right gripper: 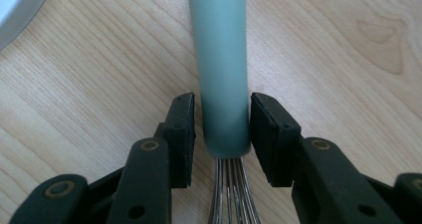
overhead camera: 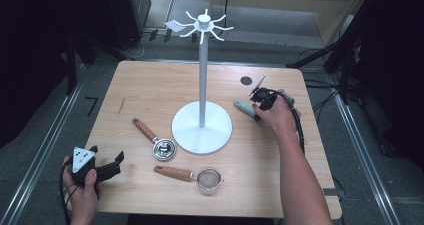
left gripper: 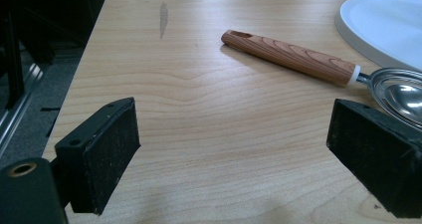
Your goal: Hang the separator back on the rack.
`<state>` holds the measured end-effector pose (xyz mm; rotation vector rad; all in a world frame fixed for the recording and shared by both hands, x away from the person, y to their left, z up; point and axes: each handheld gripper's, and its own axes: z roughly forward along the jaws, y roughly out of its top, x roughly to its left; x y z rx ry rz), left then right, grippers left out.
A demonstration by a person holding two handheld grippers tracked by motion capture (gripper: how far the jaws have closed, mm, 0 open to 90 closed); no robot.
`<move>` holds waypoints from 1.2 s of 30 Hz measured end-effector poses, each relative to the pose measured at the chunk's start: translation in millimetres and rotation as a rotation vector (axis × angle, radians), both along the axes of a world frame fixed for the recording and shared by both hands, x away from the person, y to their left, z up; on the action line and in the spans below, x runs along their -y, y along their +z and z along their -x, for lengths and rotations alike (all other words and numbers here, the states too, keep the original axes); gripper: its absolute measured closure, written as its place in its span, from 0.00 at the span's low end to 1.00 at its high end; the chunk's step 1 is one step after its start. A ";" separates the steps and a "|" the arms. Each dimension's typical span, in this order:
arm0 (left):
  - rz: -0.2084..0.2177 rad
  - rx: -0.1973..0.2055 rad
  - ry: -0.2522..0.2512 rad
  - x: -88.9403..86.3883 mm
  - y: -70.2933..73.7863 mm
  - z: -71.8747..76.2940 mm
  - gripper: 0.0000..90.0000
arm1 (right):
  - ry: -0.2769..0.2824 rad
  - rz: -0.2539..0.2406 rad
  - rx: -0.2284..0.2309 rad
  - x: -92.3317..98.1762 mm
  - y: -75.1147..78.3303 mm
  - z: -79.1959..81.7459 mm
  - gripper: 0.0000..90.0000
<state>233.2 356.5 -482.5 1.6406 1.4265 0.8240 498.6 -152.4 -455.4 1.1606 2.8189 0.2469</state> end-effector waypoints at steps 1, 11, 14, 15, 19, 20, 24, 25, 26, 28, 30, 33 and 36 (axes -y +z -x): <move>0.000 0.000 0.000 0.0 0.0 0.0 0.07 | 0.000 0.000 0.000 0.0 0.0 0.0 0.71; 0.002 -0.007 -0.002 -0.4 0.2 -0.1 0.07 | 0.012 0.036 -0.061 -9.7 -5.8 -6.1 0.75; -0.001 -0.010 -0.004 -0.7 0.3 -0.4 0.07 | 0.017 0.040 -0.055 -16.8 -5.9 -6.7 0.76; -0.001 -0.010 -0.005 -0.7 0.2 -0.4 0.07 | 0.017 0.040 -0.055 -16.8 -5.9 -6.7 0.76; 0.002 -0.012 -0.003 -0.9 0.2 -0.6 0.07 | -0.020 0.079 -0.069 -22.4 -5.1 -7.2 0.76; 0.005 -0.012 -0.002 -1.1 0.1 -0.8 0.07 | -0.026 0.082 -0.073 -22.8 -5.0 -7.6 0.76; 0.013 -0.012 0.000 -1.3 -0.1 -1.2 0.07 | -0.049 0.060 -0.086 -21.1 -5.6 -9.0 0.77; 0.013 -0.012 0.000 -1.3 -0.1 -1.2 0.07 | -0.041 0.063 -0.088 -20.6 -5.2 -8.8 0.78; 0.014 -0.012 0.000 -1.3 -0.1 -1.3 0.07 | -0.038 0.058 -0.083 -20.7 -5.4 -8.0 0.78; 0.013 -0.015 -0.001 -1.3 -0.1 -1.3 0.07 | -0.049 0.054 -0.079 -20.4 -5.3 -7.2 0.78; 0.013 -0.017 0.000 -1.3 0.0 -1.4 0.07 | -0.060 0.043 -0.079 -19.8 -5.4 -5.5 0.79; 0.014 -0.017 0.002 -1.4 0.0 -1.5 0.07 | -0.068 0.037 -0.072 -19.1 -5.7 -4.7 0.79; 0.018 -0.019 0.002 -1.9 0.1 -1.3 0.07 | -0.069 0.029 -0.056 -19.1 -5.6 -2.8 0.79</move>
